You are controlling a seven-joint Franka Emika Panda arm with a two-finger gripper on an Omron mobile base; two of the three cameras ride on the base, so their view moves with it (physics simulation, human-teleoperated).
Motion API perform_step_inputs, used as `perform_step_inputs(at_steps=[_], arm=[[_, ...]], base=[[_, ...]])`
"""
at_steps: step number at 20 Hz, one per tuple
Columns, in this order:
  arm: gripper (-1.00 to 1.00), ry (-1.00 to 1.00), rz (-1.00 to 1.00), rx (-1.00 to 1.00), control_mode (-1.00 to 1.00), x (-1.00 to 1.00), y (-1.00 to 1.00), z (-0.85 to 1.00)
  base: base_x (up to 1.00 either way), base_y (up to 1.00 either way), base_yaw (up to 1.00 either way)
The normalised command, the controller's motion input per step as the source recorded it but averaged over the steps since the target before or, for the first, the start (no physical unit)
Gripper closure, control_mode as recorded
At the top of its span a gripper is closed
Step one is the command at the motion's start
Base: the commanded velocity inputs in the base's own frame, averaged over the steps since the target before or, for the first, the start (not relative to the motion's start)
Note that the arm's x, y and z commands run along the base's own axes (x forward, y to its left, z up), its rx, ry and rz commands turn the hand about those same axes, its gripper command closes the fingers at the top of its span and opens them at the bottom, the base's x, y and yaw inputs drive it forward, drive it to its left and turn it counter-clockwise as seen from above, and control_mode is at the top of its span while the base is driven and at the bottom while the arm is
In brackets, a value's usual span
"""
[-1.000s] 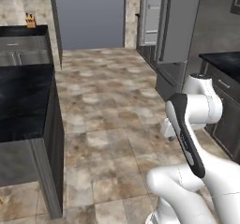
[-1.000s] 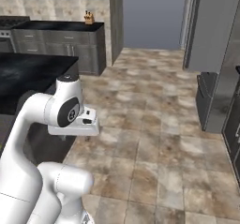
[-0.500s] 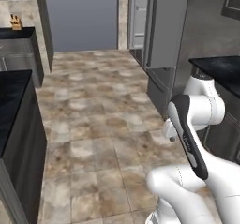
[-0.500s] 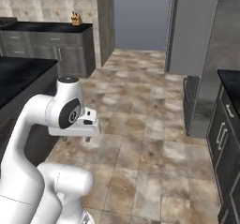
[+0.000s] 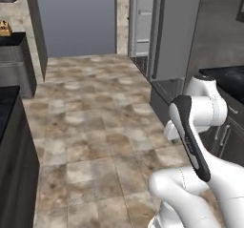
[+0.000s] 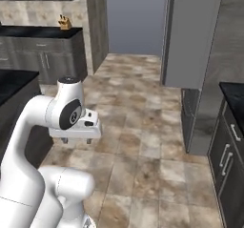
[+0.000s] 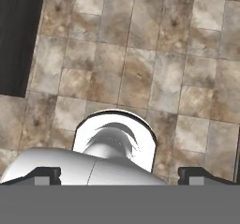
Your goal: Retrieve the butter from the fridge and place it on a plate on the dining table. Then retrieve the butter knife by the fridge and place it near the plate.
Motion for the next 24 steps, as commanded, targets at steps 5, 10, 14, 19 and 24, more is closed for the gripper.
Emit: perform_step_inputs(at_steps=[5, 10, 14, 19, 24], arm=[[-1.00, 0.00, 0.00, 0.00, 1.00, 0.00, 0.00, 0.00], [-1.00, 0.00, 0.00, 0.00, 1.00, 0.00, 0.00, 0.00], [-1.00, 0.00, 0.00, 0.00, 1.00, 0.00, 0.00, 0.00], [-1.00, 0.00, 0.00, 0.00, 1.00, 0.00, 0.00, 0.00], [-1.00, 0.00, 0.00, 0.00, 1.00, 0.00, 0.00, 0.00]], base=[[0.64, -0.08, -0.12], [0.89, -0.26, -0.48], [0.98, 0.00, -0.59], [0.97, 0.01, -0.66], [0.78, 0.00, -0.68]])
